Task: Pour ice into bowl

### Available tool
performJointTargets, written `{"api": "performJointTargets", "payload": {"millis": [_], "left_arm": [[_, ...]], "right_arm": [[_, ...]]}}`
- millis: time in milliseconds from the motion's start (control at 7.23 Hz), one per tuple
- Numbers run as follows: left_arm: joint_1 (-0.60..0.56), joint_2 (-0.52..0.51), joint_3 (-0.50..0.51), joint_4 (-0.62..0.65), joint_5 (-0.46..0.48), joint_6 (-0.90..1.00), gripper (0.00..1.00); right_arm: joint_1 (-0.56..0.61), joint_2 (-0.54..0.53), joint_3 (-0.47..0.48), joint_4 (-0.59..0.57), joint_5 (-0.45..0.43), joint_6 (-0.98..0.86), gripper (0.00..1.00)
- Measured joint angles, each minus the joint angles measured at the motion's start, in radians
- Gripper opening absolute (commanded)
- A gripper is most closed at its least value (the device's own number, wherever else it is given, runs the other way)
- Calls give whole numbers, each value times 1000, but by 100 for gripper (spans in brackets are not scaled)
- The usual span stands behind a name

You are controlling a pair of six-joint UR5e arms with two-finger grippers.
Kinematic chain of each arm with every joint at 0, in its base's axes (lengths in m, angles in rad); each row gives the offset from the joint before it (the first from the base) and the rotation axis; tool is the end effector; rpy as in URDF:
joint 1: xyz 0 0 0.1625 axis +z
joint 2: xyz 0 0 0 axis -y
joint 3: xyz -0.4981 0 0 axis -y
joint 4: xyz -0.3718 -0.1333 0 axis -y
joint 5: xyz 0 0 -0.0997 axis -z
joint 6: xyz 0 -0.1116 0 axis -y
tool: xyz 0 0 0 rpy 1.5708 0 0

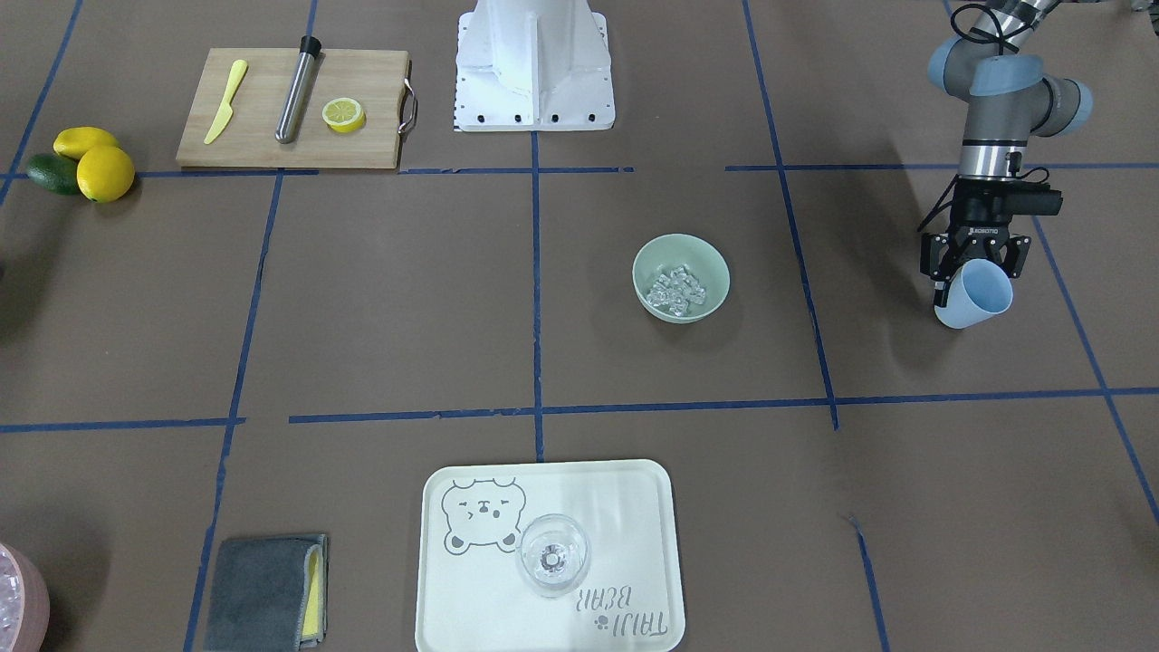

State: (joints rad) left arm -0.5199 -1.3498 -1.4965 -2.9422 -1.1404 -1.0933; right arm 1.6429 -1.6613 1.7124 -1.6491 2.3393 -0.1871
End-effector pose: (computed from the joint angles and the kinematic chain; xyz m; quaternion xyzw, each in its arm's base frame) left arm 0.2431 -0.3464 0.7171 0.4005 0.3520 -0.1272 0.8364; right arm 0.0861 -0.4187 0.7225 0.0359 -0.3733 -0.0482 0.9258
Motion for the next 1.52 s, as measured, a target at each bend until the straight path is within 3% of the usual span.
{"api": "performJointTargets", "payload": {"millis": [138, 830, 1107, 1522], "left_arm": [[5, 0, 0, -1, -2, 0, 99], [3, 10, -25, -5, -36, 71, 100], [-86, 18, -63, -6, -148, 187, 100], [-329, 19, -109, 6, -373, 411, 100]], "right_arm": [[0, 0, 2, 0, 0, 0, 100], [0, -2, 6, 0, 0, 0, 100], [0, -2, 6, 0, 0, 0, 100], [0, -2, 12, -1, 0, 0, 100]]}}
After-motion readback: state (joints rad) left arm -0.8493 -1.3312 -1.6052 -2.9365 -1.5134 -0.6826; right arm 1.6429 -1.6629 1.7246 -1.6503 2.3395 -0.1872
